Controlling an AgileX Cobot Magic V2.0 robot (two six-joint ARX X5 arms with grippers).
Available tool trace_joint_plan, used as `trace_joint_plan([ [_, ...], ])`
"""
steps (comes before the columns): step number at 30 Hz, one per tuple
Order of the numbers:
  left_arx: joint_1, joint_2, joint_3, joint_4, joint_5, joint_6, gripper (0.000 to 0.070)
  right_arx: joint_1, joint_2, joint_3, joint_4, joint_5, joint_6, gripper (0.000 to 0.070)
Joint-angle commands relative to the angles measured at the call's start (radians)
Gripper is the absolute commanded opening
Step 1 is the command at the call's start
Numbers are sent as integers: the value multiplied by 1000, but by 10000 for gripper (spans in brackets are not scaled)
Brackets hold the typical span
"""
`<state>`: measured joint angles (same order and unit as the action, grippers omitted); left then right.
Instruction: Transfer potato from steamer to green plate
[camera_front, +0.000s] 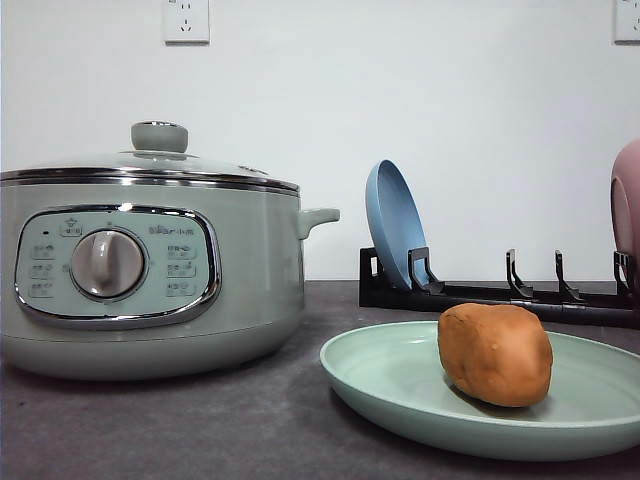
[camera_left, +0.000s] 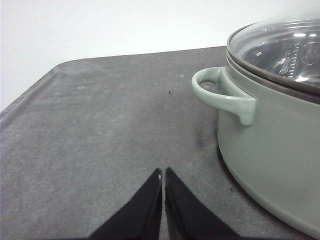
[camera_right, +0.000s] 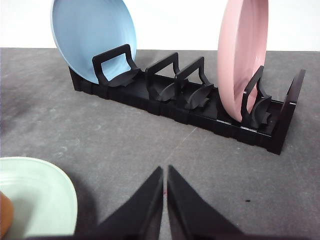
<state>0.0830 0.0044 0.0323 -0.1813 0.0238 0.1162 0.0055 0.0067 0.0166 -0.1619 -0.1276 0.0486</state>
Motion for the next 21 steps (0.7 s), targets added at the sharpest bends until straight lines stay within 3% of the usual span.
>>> trace_joint_plan([
  [1,3,-1,-20,-7,-2,-5,1,-1,-3,-5,5,0,-5,0],
  [21,3,-1,-20,-7,-2,-5,1,-1,-3,-5,5,0,-5,0],
])
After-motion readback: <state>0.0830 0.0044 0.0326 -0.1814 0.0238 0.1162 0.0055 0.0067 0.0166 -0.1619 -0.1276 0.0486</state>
